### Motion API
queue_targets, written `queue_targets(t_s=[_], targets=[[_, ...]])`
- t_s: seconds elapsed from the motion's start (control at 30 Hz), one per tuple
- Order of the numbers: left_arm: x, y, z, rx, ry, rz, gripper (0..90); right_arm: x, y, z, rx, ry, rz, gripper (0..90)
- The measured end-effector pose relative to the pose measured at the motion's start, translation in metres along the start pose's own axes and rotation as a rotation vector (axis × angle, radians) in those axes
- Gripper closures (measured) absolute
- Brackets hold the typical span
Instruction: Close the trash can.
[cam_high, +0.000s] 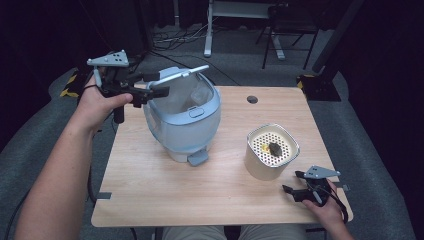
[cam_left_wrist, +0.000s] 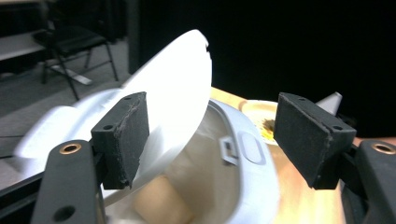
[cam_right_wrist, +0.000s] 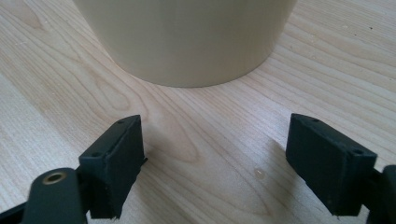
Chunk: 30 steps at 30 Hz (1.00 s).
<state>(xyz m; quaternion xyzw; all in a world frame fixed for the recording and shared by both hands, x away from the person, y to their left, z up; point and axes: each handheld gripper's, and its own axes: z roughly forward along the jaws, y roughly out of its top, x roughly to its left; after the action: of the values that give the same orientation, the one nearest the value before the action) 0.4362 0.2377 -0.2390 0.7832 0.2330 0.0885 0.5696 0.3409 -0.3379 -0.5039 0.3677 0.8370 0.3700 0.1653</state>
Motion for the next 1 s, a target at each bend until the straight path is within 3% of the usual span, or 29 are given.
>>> queue_targets(t_s=[0.17,0.3,0.5,0.6,0.7,0.9,1.0], targets=[[-0.008,-0.007,0.008,0.044,-0.036,0.005,30.4,0.0,0.0,0.0,0.0,0.0,0.0,19.5],[-0.008,-0.01,0.015,0.098,-0.06,-0.038,38.8,0.0,0.0,0.0,0.0,-0.002,0.0,19.5],[-0.006,-0.013,0.029,0.134,-0.099,-0.084,45.0,0.0,0.0,0.0,0.0,-0.003,-0.001,19.5],[-0.004,-0.014,0.037,0.152,-0.097,-0.116,50.4,0.0,0.0,0.0,0.0,-0.003,0.0,19.5],[-0.002,-0.015,0.045,0.18,-0.066,-0.11,52.2,0.0,0.0,0.0,0.0,-0.003,0.0,19.5],[-0.002,-0.014,0.057,0.155,-0.059,-0.141,53.5,0.0,0.0,0.0,0.0,-0.002,0.0,19.5],[-0.004,-0.013,0.061,0.158,-0.035,-0.127,53.7,0.0,0.0,0.0,0.0,-0.002,0.0,19.5]])
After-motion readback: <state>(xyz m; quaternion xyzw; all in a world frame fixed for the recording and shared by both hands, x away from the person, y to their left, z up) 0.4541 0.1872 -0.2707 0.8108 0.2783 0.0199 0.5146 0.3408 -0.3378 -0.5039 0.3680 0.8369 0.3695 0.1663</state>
